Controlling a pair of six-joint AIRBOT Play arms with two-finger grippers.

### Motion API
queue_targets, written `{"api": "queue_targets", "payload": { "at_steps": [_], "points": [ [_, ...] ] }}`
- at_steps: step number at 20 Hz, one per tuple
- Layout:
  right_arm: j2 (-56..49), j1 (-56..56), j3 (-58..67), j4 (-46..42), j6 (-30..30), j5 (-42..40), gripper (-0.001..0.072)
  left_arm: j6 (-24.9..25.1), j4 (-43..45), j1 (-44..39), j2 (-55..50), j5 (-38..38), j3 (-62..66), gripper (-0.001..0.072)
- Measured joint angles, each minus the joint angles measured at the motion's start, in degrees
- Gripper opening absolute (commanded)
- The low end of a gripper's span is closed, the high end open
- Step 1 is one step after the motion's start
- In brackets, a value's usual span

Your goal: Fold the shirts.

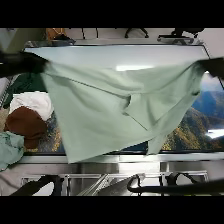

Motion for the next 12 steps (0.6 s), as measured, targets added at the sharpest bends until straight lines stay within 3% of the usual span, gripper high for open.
{"api": "queue_targets", "payload": {
  "at_steps": [4,5,6,7,9,11,12],
  "points": [
    [-11.67,4.76,-10.47,2.01,-9.84,-10.93,0.0020,-2.75,-0.52,-2.64,-19.47,1.81,5.33,0.0014],
    [-14.73,5.38,-11.02,3.52,-12.04,-12.76,0.0061,-4.28,-0.59,-2.91,-23.74,1.90,7.93,0.0020],
    [-17.35,5.79,-10.97,5.40,-13.94,-14.19,0.0193,-5.90,-0.61,-3.10,-27.34,1.68,10.64,0.0358],
    [-19.41,6.05,-10.49,6.73,-15.41,-14.99,0.0256,-7.32,-0.63,-3.23,-30.16,0.83,13.20,0.0693],
    [-22.05,6.10,-8.87,7.67,-17.33,-16.06,0.0258,-9.62,-0.70,-3.13,-34.18,-2.69,18.18,0.0645],
    [-22.73,4.94,-6.54,5.92,-17.55,-15.69,0.0442,-11.19,-0.66,-2.14,-35.95,-7.96,22.80,0.0646],
    [-22.53,3.87,-5.35,3.76,-16.48,-15.28,0.0471,-11.98,-0.63,-1.25,-36.00,-11.28,24.17,0.0646]
  ]
}}
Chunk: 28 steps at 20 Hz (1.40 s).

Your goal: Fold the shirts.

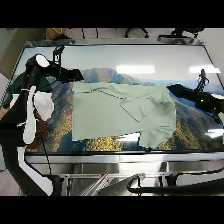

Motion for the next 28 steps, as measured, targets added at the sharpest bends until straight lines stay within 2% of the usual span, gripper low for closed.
{"api": "queue_targets", "payload": {
  "at_steps": [4,8,12,17,18,19,20,21,22,23,24,25,26,27,28],
  "points": [
    [3.32,-5.77,2.40,-10.32,8.74,3.26,0.0470,-1.68,0.44,4.31,5.79,-11.32,-7.17,0.0646],
    [5.25,-10.29,3.04,-24.63,19.85,8.46,0.0464,-1.60,0.48,7.32,15.87,-13.18,-28.70,0.0647],
    [4.46,-11.65,3.19,-31.50,25.83,11.80,0.0463,-0.07,0.48,8.28,23.76,-8.04,-49.24,0.0646],
    [3.26,-12.07,3.26,-33.77,28.06,12.79,0.0460,0.76,-0.52,8.44,26.93,1.14,-64.63,0.0646],
    [3.15,-12.09,3.26,-33.94,28.37,12.76,0.0445,0.98,-2.23,8.46,27.28,2.10,-66.34,0.0646],
    [3.04,-12.11,3.26,-34.18,28.55,12.87,0.0328,1.44,-3.69,8.41,27.47,3.50,-67.78,0.0646],
    [2.86,-12.13,3.26,-34.21,28.57,12.92,0.0288,2.19,-5.79,8.39,27.58,5.25,-69.02,0.0645],
    [2.64,-12.13,3.26,-34.34,28.94,12.92,0.0300,3.26,-7.93,8.33,27.58,6.97,-69.92,0.0645],
    [2.40,-12.13,3.26,-34.38,28.94,12.94,0.0300,4.48,-10.16,8.17,27.43,8.70,-70.55,0.0565],
    [2.08,-12.13,3.26,-34.45,28.94,12.96,0.0304,5.73,-11.98,7.91,27.02,10.62,-70.86,0.0344],
    [1.75,-12.13,3.26,-34.58,28.94,13.00,0.0304,6.88,-12.83,7.61,26.40,12.11,-70.99,0.0225],
    [1.42,-12.13,3.26,-34.60,28.94,13.29,0.0306,7.98,-14.29,7.15,25.62,12.87,-70.75,0.0227],
    [1.07,-12.13,3.26,-34.75,28.92,13.66,0.0319,8.98,-15.43,6.51,24.81,13.22,-70.18,0.0197],
    [0.76,-12.13,3.26,-34.97,28.92,14.03,0.0414,9.73,-16.15,5.90,23.85,13.03,-69.22,0.0012],
    [0.42,-12.13,3.26,-35.52,28.87,14.43,0.0425,10.62,-16.46,5.38,22.93,12.81,-68.02,0.0011]
  ]
}}
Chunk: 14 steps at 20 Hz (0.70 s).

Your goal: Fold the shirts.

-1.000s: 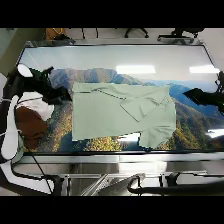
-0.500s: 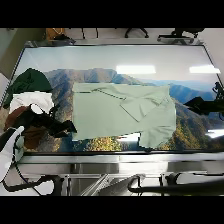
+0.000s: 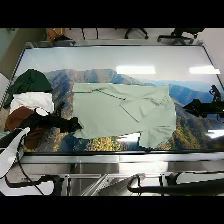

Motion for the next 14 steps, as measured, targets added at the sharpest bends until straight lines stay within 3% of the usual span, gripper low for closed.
{"api": "queue_targets", "payload": {
  "at_steps": [8,9,11,14],
  "points": [
    [-6.12,0.55,-0.79,-3.54,-0.09,6.62,0.0417,1.70,1.09,0.07,-2.27,-6.36,9.77,0.0011],
    [-6.82,1.16,-1.40,-3.04,-0.11,7.50,0.0325,1.53,1.25,0.24,-2.27,-7.02,10.32,0.0011],
    [-7.80,2.78,-3.04,-2.69,-0.13,9.11,0.0283,1.53,1.38,0.50,-2.27,-7.58,10.95,0.0011],
    [-8.28,5.60,-4.52,-2.64,-1.07,9.49,0.0019,1.51,1.40,0.63,-2.27,-8.28,11.80,0.0009]
  ]
}}
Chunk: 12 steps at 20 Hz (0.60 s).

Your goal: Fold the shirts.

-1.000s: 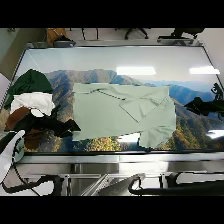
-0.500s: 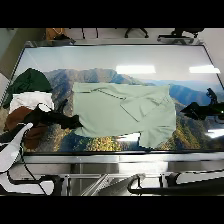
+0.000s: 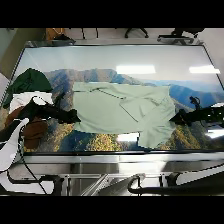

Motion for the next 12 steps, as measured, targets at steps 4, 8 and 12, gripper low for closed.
{"api": "queue_targets", "payload": {
  "at_steps": [4,8,12],
  "points": [
    [3.61,1.25,2.14,8.39,-2.54,1.99,0.0018,0.00,-0.02,0.11,3.48,-3.34,5.05,0.0009],
    [13.81,-1.16,12.15,26.77,-4.92,5.27,0.0018,0.20,-3.48,1.97,12.79,-8.74,17.55,0.0009],
    [26.01,-6.10,24.61,41.59,-6.23,2.05,0.0018,0.24,-12.28,6.67,22.91,-9.53,32.70,0.0009]
  ]
}}
